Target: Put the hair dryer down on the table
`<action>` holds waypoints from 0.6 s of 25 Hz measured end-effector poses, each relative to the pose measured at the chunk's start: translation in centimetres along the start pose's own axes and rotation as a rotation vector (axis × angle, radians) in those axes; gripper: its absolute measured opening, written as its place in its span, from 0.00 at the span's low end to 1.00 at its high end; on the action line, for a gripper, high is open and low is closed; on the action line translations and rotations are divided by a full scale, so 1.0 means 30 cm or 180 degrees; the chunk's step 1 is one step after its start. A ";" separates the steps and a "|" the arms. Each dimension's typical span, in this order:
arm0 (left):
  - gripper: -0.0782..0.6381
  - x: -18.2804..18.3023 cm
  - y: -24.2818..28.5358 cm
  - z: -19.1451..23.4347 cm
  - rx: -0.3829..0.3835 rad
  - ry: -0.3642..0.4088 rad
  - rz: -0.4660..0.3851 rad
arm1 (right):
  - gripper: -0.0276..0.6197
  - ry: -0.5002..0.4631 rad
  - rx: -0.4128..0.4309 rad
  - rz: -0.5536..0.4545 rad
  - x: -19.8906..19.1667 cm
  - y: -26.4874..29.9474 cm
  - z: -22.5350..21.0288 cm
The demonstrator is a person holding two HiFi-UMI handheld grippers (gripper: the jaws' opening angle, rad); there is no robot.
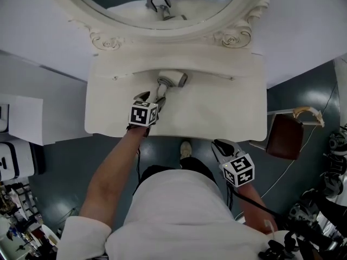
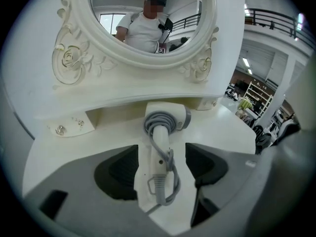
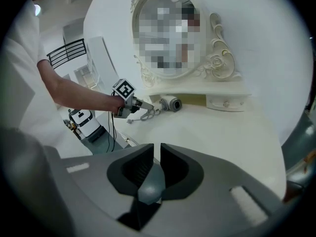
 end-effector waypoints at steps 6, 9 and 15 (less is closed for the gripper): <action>0.42 -0.035 -0.168 -0.006 -0.0157 -0.0079 -0.0267 | 0.11 -0.0125 0.0080 -0.0013 0.025 0.049 0.069; 0.30 -0.060 -0.254 -0.012 -0.0198 -0.0123 -0.0357 | 0.10 -0.0178 0.0079 -0.0023 0.036 0.058 0.115; 0.11 -0.135 -0.412 -0.018 -0.0303 -0.0196 -0.0425 | 0.10 -0.0262 0.0058 -0.0061 0.056 0.071 0.226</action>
Point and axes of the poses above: the fingertips, and each gripper's own axes: y forward along the fingers, z to its left, x out of its top, the point moved 9 cm from there along -y, backward along the fingers
